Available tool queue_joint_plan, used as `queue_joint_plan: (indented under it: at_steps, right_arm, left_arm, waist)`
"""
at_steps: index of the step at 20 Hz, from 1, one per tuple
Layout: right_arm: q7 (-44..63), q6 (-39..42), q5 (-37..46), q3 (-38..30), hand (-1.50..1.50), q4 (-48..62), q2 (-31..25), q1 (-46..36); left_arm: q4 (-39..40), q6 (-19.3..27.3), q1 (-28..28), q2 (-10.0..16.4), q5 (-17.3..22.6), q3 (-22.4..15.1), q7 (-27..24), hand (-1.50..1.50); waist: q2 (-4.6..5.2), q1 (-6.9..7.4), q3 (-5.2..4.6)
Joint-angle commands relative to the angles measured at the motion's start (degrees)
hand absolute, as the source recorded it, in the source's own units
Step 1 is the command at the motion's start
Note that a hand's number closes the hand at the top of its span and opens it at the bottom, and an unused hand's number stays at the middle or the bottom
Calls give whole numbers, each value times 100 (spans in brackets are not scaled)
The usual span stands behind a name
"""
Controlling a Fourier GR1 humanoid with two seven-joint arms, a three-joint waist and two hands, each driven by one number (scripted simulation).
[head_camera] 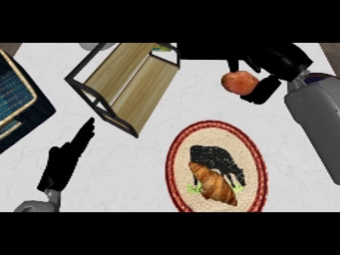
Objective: Pick the sweet potato from the placemat and place it in the tiered shelf
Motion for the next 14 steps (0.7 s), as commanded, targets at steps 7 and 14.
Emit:
queue_joint_plan:
  at_steps: [7, 14]
  right_arm:
    - [-332, -44, -866, -1302, 150, 1717, 548, -1992]
    - [-394, -823, -366, -1388, 150, 3175, 866, -3081]
  left_arm:
    - [-129, -59, -133, -43, -72, -38, 136, 0]
    - [-281, -89, 153, -113, -167, -141, 47, 0]
  waist:
    - [5, 135, -9]
    - [35, 204, -12]
